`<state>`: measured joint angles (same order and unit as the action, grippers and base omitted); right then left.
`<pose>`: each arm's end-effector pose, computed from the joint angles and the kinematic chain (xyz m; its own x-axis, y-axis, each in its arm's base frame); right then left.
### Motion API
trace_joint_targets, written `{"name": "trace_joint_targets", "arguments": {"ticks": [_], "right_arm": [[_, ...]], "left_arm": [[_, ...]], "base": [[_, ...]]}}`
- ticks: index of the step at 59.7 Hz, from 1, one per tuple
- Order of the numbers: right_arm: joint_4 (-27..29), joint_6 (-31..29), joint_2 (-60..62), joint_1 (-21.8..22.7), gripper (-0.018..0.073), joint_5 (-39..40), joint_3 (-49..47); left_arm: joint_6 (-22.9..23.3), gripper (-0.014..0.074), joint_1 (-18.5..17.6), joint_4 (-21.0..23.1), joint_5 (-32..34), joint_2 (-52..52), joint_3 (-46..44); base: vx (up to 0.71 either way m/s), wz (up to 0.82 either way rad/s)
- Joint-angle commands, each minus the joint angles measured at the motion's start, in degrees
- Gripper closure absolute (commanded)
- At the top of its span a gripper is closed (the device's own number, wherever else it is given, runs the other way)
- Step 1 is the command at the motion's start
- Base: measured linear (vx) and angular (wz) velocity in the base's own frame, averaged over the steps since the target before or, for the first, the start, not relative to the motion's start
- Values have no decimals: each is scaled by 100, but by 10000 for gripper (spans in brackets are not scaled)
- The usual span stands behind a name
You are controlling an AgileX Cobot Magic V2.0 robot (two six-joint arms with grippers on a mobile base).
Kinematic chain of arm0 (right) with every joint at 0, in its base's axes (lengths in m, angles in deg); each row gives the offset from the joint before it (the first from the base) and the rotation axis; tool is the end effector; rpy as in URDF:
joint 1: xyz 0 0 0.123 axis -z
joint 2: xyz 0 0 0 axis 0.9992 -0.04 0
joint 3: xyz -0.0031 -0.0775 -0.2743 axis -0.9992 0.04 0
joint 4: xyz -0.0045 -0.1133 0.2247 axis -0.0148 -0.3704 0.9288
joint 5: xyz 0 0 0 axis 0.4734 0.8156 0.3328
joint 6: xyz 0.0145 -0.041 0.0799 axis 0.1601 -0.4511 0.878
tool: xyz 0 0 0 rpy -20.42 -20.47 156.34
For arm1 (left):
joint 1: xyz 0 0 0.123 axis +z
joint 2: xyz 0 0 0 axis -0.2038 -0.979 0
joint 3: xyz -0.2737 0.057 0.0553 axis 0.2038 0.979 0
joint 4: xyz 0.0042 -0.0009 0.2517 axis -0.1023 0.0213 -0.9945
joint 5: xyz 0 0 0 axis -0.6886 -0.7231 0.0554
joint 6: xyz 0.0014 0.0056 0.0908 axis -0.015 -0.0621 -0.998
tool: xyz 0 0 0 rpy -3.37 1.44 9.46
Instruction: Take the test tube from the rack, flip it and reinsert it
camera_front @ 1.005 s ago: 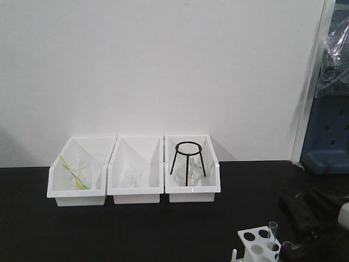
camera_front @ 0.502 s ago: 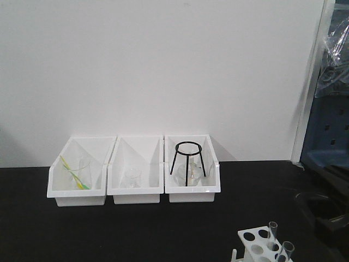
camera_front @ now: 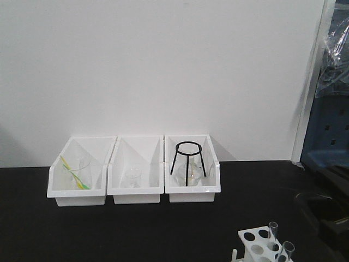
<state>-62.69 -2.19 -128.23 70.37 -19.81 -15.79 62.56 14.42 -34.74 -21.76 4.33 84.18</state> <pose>0.1654 0.0519 0.3583 -0.1397 -0.0799 -0.9870 -0.3057 0.9515 -0.0337 0.0549 0.0037 0.1803 -0.1767 -0.1275 -0.9760 -0.0801 0.9902 -0.1148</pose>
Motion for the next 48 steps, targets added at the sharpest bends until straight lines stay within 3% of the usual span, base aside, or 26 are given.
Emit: {"name": "trace_joint_targets", "arguments": {"ticks": [1,17,25,33,42,48], "right_arm": [[-59,-44,61,16,571,468,-212],[-65,-184,583,114,571,567,371],[249,-4,1841,936,571,647,1685],[87,80,3271,1757,571,640,3172],[67,222,4426,1948,571,645,4156],[68,315,4758,1948,571,342,4235]], "left_arm": [[3,603,-48,26,453,65,12],[3,603,-48,26,453,65,12],[3,603,-48,26,453,65,12],[3,603,-48,26,453,65,12],[3,603,-48,26,453,65,12],[3,603,-48,26,453,65,12]], "base": [[0,0],[0,0],[0,0],[0,0],[0,0],[0,0]]}}
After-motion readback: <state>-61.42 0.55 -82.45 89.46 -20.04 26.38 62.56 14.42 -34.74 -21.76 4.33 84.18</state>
